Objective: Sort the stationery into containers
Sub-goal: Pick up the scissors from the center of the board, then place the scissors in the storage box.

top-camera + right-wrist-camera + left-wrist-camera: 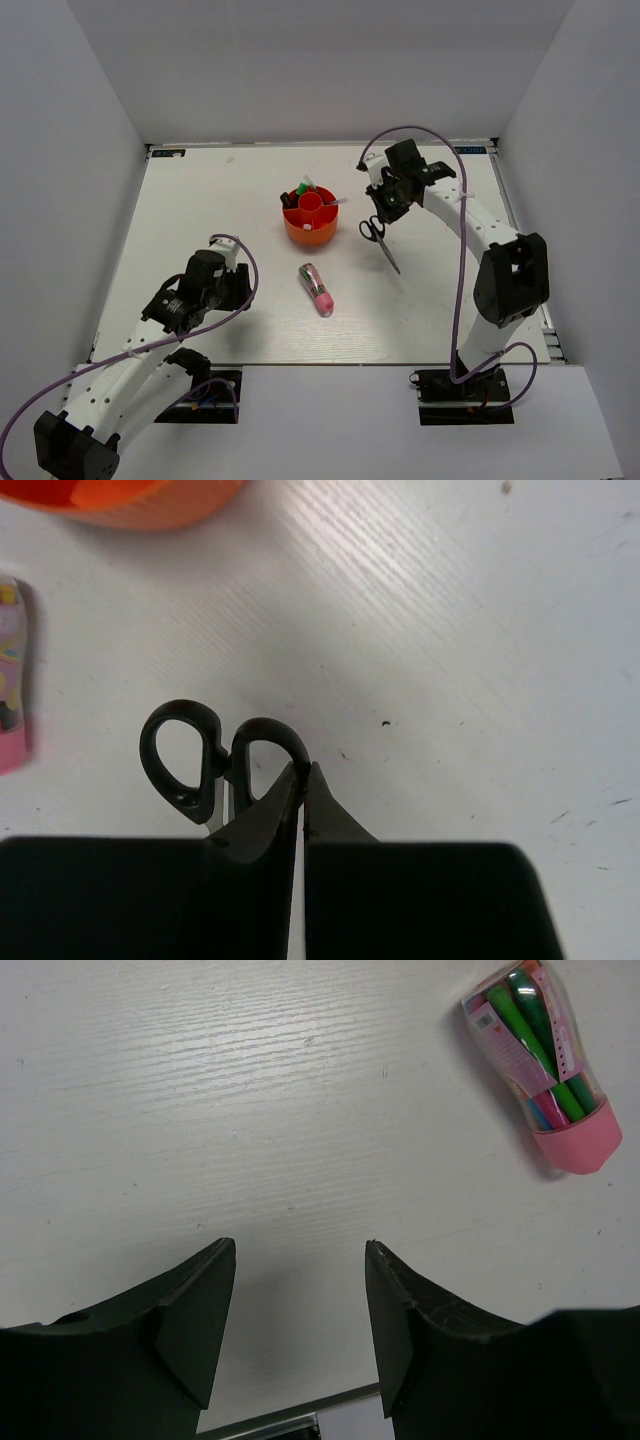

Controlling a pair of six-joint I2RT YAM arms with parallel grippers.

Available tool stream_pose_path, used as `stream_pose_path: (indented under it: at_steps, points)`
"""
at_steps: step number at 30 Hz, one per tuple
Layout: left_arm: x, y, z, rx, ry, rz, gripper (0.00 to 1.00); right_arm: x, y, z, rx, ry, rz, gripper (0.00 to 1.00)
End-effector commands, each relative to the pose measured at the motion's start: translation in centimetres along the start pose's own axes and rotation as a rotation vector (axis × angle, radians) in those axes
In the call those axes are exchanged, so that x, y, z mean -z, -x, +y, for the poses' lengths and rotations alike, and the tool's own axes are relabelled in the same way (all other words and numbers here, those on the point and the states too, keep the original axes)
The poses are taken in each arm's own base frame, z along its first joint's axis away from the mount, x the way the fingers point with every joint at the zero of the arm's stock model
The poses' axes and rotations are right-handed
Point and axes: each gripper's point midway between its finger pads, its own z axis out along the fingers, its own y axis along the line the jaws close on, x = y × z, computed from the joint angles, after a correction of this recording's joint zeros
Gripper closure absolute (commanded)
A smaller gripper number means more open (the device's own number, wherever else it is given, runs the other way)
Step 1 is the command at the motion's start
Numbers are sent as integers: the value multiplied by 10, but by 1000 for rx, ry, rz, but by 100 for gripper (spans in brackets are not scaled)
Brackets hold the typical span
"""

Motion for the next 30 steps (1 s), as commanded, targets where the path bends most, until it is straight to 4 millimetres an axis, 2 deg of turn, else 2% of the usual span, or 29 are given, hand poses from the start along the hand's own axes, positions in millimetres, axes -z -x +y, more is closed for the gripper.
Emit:
stream_pose_path:
  at_steps: [1, 2, 4, 5, 8, 20, 23, 30]
  points:
    - [0, 1, 2, -2, 8, -6, 35, 25, 41, 3, 51, -9, -97, 100]
    - [0, 1, 2, -2, 10, -2, 35, 38, 62, 1, 69, -28, -146, 100]
    - [0, 0, 3, -4, 14, 3, 35, 38, 69, 6, 97, -22, -143, 100]
    - [-1, 0, 3, -5, 17, 5, 35, 46, 86, 4, 118, -37, -180, 100]
    - [-1, 0, 6, -6, 31, 4, 35, 57, 116, 9, 172, -59, -244, 100]
    - [-3, -3, 9, -11, 49, 19, 35, 64, 187, 39, 317, -107, -477, 100]
    - [-4, -2, 10, -15, 56, 21, 35, 60, 197, 42, 352, -122, -501, 100]
    - [-4, -3, 12, -16, 69, 26, 35, 67, 226, 51, 401, -149, -606, 100]
